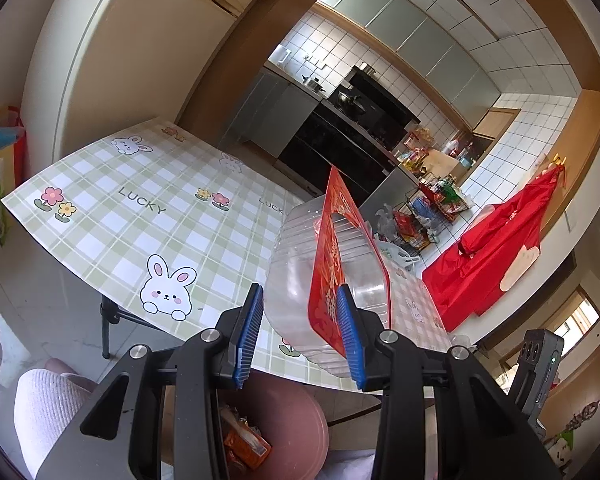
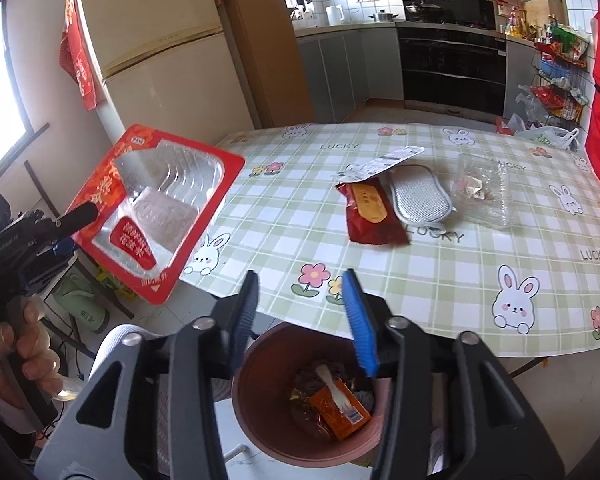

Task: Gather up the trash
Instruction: 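Release the white stick over the bin with the right tool while the left tool holds the tray, then lower the plastic tray into the pink bin and open the left tool, then close the left tool on the dark red packet while the right tool reaches the clear plastic box, then grasp the clear plastic box with the right tool and lift it, then drop the clear box into the pink bin while the left tool drops the dark red packet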

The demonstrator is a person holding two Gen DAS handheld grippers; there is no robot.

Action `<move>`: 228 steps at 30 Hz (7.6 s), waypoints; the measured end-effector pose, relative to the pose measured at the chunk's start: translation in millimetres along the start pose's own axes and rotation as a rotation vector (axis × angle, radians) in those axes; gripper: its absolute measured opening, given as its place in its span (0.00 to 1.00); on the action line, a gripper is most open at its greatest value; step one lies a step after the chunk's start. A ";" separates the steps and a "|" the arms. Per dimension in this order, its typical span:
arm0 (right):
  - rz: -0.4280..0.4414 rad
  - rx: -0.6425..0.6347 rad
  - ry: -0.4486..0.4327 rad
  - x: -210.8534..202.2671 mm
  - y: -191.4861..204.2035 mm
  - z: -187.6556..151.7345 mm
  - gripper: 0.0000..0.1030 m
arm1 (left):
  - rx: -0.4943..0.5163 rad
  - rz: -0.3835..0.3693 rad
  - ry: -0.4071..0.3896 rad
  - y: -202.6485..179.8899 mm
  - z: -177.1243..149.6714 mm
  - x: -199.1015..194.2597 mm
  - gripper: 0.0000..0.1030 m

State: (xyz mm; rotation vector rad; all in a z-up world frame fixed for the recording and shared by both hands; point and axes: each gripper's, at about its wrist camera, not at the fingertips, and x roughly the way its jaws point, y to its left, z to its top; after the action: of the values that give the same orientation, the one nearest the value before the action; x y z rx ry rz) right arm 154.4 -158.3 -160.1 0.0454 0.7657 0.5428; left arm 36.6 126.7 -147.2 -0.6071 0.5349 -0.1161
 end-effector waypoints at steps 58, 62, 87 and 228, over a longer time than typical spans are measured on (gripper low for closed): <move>-0.256 0.204 -0.169 -46.1 -91.3 -10.8 0.94 | 0.244 0.156 0.219 -48.6 -60.6 65.1 0.88; -0.293 0.198 -0.140 -34.0 -104.1 -8.3 0.94 | 0.314 0.180 0.213 -51.7 -53.0 81.7 0.88; -0.346 0.208 0.000 77.2 -212.6 30.7 0.94 | 0.043 0.073 0.423 -50.3 -15.8 351.1 0.66; -0.013 0.152 -0.094 -31.8 -36.9 -15.8 0.93 | 0.187 -0.016 0.112 -25.1 -30.6 18.6 0.12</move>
State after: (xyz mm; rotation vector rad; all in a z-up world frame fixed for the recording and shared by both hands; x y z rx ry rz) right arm 141.6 -207.8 -159.5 0.2058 0.7139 0.4661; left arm 38.2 85.7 -162.2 -0.4243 0.6205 -0.2134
